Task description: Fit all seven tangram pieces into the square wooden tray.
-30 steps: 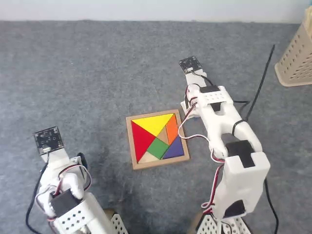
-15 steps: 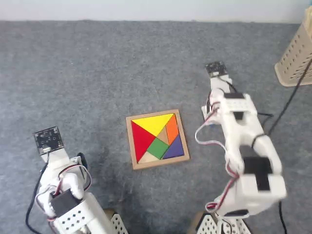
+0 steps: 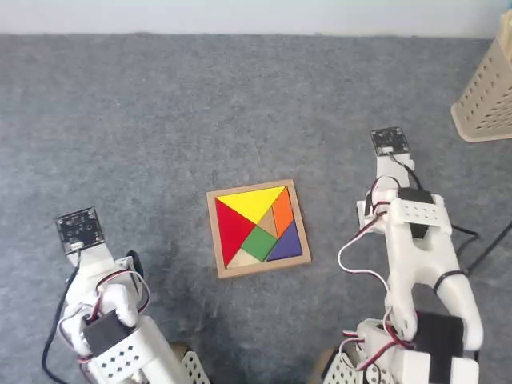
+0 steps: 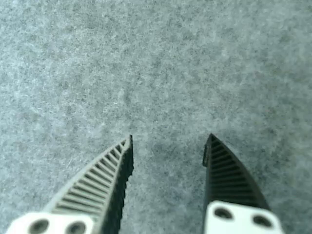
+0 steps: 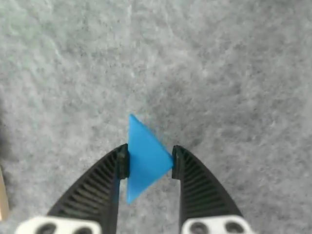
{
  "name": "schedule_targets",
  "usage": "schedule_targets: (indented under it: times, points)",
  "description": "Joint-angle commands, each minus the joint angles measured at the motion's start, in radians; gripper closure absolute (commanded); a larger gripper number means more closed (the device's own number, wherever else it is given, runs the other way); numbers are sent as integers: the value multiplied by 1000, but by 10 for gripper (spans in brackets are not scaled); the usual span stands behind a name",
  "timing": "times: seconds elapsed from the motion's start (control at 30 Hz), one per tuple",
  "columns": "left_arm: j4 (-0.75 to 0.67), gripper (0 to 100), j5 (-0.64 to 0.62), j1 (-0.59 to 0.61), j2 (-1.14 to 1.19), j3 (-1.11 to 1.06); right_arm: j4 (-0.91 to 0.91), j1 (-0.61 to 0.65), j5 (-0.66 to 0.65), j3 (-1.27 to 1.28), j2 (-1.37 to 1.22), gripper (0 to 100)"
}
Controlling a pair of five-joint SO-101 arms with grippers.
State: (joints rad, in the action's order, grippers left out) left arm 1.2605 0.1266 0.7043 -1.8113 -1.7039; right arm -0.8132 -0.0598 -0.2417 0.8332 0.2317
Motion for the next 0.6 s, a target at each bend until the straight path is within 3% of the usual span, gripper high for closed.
schedule_targets:
  times: [0.0, 0.1, 0.4, 0.57]
  points:
    - [3, 775, -9, -2, -11, 19, -33, -15, -15, -12, 65, 883]
    - [3, 775, -9, -2, -11, 19, -76, -15, -15, -12, 77, 834]
    - [3, 775, -9, -2, -11, 19, -171, 5, -6, -92, 79, 831]
    - [3, 775, -9, -2, -11, 19, -223, 239, 18, -133, 79, 832]
